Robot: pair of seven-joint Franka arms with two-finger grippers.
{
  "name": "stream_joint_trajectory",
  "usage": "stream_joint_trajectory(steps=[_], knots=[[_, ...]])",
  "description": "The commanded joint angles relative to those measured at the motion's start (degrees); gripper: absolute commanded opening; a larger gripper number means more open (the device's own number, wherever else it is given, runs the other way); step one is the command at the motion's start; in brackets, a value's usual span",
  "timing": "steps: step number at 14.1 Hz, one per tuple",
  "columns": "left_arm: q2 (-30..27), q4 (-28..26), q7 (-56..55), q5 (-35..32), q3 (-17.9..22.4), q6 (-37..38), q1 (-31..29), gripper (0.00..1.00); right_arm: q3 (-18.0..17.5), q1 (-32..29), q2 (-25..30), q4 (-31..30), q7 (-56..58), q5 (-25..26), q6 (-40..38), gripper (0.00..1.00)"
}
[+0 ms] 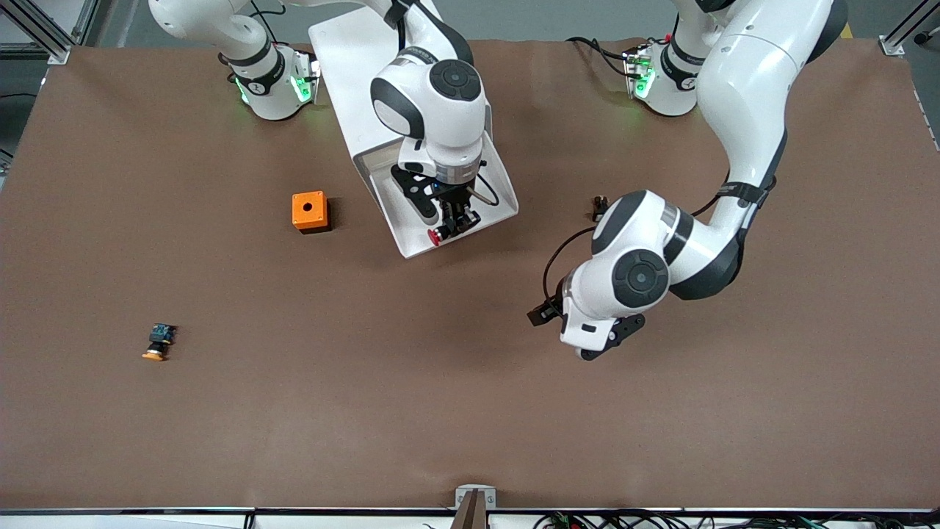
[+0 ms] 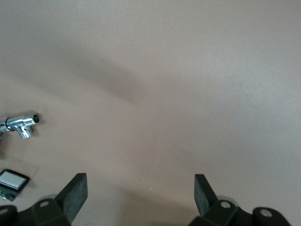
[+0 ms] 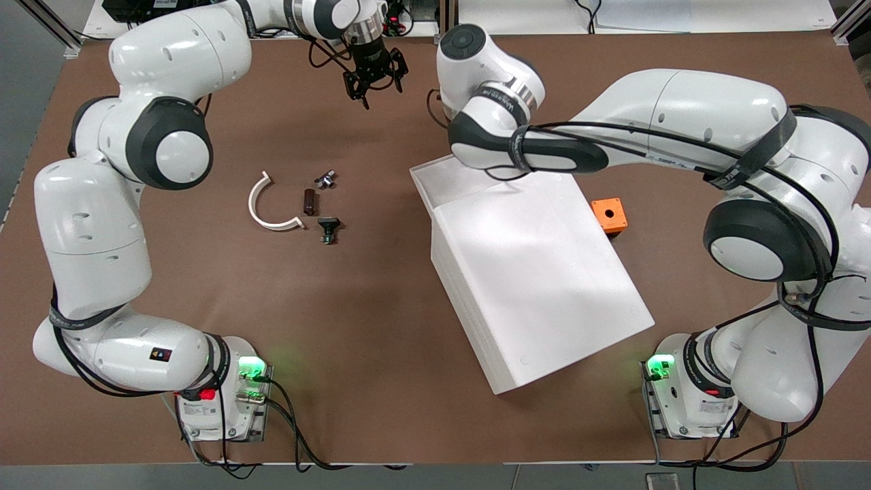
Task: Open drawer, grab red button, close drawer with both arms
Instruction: 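Lift the red button out with the right gripper while the left gripper pushes the drawer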
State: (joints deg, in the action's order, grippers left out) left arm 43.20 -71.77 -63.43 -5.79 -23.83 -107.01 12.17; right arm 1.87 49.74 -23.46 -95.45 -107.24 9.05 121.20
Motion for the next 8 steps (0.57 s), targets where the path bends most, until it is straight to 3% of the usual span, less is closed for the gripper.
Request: stream_joint_trajectory(steps=[1,4,8], knots=[[-1.5,-2.8,-2.7,-2.6,0.4,-2.3,1.2,1.00,-0.7,-4.4,3.1,1.9,9.5,-0.5,-5.1,0.00],[-1.6,-2.9,-4.4,-3.3,0.3,-3.0,1.3,1.00,-0.6,-10.1,5.4,1.9,22.9,-4.6,-5.4,0.00],[-1.7,-5.1,-4.7,-5.4,0.4,-3.2,5.0,1.00,-0.6,-17.4,5.7,1.9,40.2,-4.8,-5.4,0.00]])
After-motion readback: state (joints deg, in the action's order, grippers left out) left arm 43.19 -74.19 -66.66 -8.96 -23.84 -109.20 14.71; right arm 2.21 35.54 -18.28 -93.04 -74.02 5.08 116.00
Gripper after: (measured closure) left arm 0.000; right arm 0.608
